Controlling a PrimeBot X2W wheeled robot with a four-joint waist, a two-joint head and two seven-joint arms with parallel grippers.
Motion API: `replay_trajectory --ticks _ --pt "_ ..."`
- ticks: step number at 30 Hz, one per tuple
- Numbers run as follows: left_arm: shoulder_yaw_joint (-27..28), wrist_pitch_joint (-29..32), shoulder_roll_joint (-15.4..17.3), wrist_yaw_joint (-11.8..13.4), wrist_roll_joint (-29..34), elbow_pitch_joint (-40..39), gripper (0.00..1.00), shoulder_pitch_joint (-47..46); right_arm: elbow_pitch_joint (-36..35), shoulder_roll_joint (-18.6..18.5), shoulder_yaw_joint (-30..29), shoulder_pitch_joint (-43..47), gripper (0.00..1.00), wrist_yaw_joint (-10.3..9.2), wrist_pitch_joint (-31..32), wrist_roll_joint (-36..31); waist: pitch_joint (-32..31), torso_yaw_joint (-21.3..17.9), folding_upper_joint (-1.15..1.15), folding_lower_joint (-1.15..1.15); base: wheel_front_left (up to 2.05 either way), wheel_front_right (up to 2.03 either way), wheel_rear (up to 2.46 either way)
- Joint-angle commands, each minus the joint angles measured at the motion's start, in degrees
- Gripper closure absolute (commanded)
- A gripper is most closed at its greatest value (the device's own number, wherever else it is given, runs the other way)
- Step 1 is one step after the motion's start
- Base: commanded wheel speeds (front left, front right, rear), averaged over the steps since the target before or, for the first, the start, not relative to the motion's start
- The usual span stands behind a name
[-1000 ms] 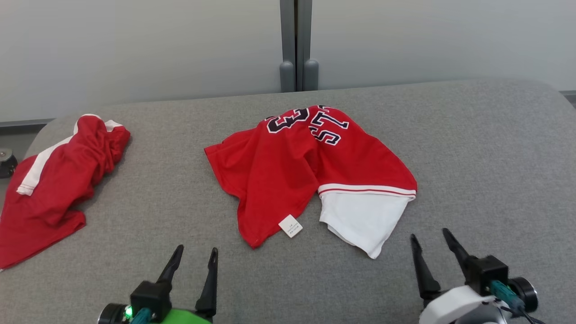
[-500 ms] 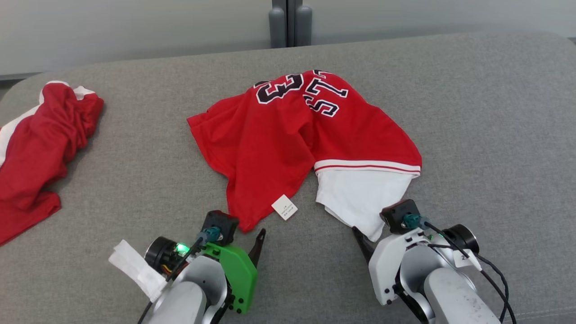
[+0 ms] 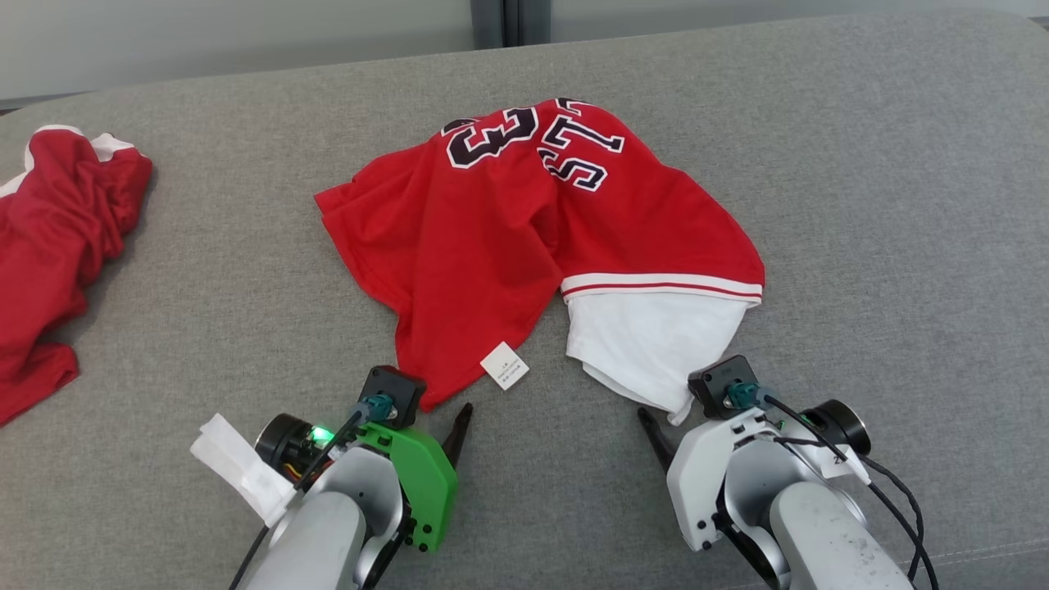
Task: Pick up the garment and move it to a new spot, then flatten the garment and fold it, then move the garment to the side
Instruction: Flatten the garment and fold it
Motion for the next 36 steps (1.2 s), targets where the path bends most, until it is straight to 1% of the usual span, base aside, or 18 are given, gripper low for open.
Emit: replay_trajectory --ticks 1,4,5,6,7,8,10,13,17,19,21,23,25,26,29,31,34,36 --pt "0.04 -0.01 0.87 0.24 -0.14 0.84 0.22 -0.61 0.41 -0.33 -0.15 0.15 0.00 -0.10 0.76 -0.25 0.39 0.00 0.00 0.00 0.00 0.00 0.00" --pt "-0.25 -0.53 1.15 0.17 -0.35 1.69 0.65 -1.22 0.82 -0.34 -0.01 -0.10 0.00 -0.10 1.71 0.01 0.93 0.13 0.00 0.00 0.00 0.00 0.00" --pt "-0.36 -0.67 1.16 0.15 -0.38 1.94 0.87 -1.36 1.12 -0.35 -0.02 -0.16 0.00 -0.10 2.18 0.13 1.04 0.18 0.00 0.00 0.00 0.00 0.00" --pt "-0.55 -0.93 1.20 0.12 -0.41 2.26 1.00 -1.51 1.79 -0.40 0.24 -0.08 0.25 -0.10 3.09 0.37 1.11 0.23 0.00 0.00 0.00 0.00 0.00" --pt "-0.60 -1.04 1.19 0.10 -0.56 2.51 1.00 -1.63 2.04 -0.40 0.14 -0.09 0.82 -0.10 3.09 0.38 1.12 0.25 0.00 0.00 0.00 0.00 0.00" --pt "-0.63 -1.32 1.17 0.06 -0.89 2.76 1.00 -1.78 2.21 -0.47 -0.74 -0.25 1.00 -0.12 2.74 0.27 1.04 0.26 0.00 0.00 0.00 0.00 0.00" --pt "0.05 -2.33 1.05 0.02 -1.87 2.76 1.00 -1.75 1.88 -0.46 -1.90 -0.30 1.00 -0.11 1.69 0.81 0.53 0.28 0.00 0.00 0.00 0.00 0.00" --pt "1.62 -3.88 1.61 0.00 -3.90 1.23 1.00 -0.74 -0.72 -0.33 -5.19 0.07 1.00 -0.11 -1.22 1.90 -0.76 0.18 0.00 0.00 0.00 0.00 0.00" --pt "4.52 -4.86 2.98 0.18 -7.15 -4.38 1.00 1.90 -7.00 -0.28 -11.40 1.72 1.00 -0.10 -3.30 2.71 -3.61 -0.02 0.00 0.00 0.00 0.00 0.00" --pt "6.02 -4.17 4.18 0.33 -8.50 -8.88 1.00 3.77 -11.77 -0.26 -14.46 2.99 1.00 -0.10 -3.17 3.20 -5.33 -0.16 0.00 0.00 0.00 0.00 0.00" --pt "7.18 -2.56 5.45 0.36 -10.41 -15.05 1.00 5.74 -17.82 -0.26 -17.76 4.23 1.00 -0.09 -2.07 3.85 -6.96 -0.21 0.00 0.00 0.00 0.00 0.00" --pt "7.95 -0.35 7.35 0.54 -11.04 -22.09 1.00 7.39 -24.51 -0.25 -20.70 5.42 1.00 -0.09 -0.19 4.71 -8.45 -0.18 0.00 0.00 0.00 0.00 0.00" --pt "8.88 2.46 8.26 0.90 -12.84 -29.39 1.00 9.21 -31.25 -1.09 -22.70 6.39 1.00 -0.09 2.56 3.66 -9.68 -0.30 0.00 0.00 0.00 0.00 0.00" --pt "9.48 4.11 8.87 1.27 -13.80 -33.69 1.00 9.84 -35.10 -1.22 -23.89 6.58 1.00 -0.10 4.09 4.38 -10.33 -0.39 0.00 0.00 0.00 0.00 0.00" --pt "10.60 8.55 10.53 1.97 -15.45 -43.80 1.00 10.37 -43.81 -3.27 -26.91 6.55 1.00 -0.09 8.19 6.36 -11.84 -0.42 0.00 0.00 0.00 0.00 0.00" --pt "11.49 11.49 11.82 2.56 -16.07 -50.18 1.00 9.32 -49.22 -5.42 -29.35 5.11 1.00 -0.09 11.09 8.20 -12.52 -0.43 0.00 0.00 0.00 0.00 0.00" --pt "13.31 16.05 13.78 3.05 -17.88 -57.98 1.00 6.47 -55.12 -9.82 -33.35 1.76 1.00 -0.09 15.71 10.48 -12.90 -0.67 0.00 0.00 0.00 0.00 0.00" --pt "14.19 19.14 15.27 2.97 -18.85 -61.50 1.00 4.02 -57.45 -12.98 -35.49 -1.14 1.00 -0.09 18.59 11.99 -12.85 -0.86 0.00 0.00 0.00 0.00 0.00"
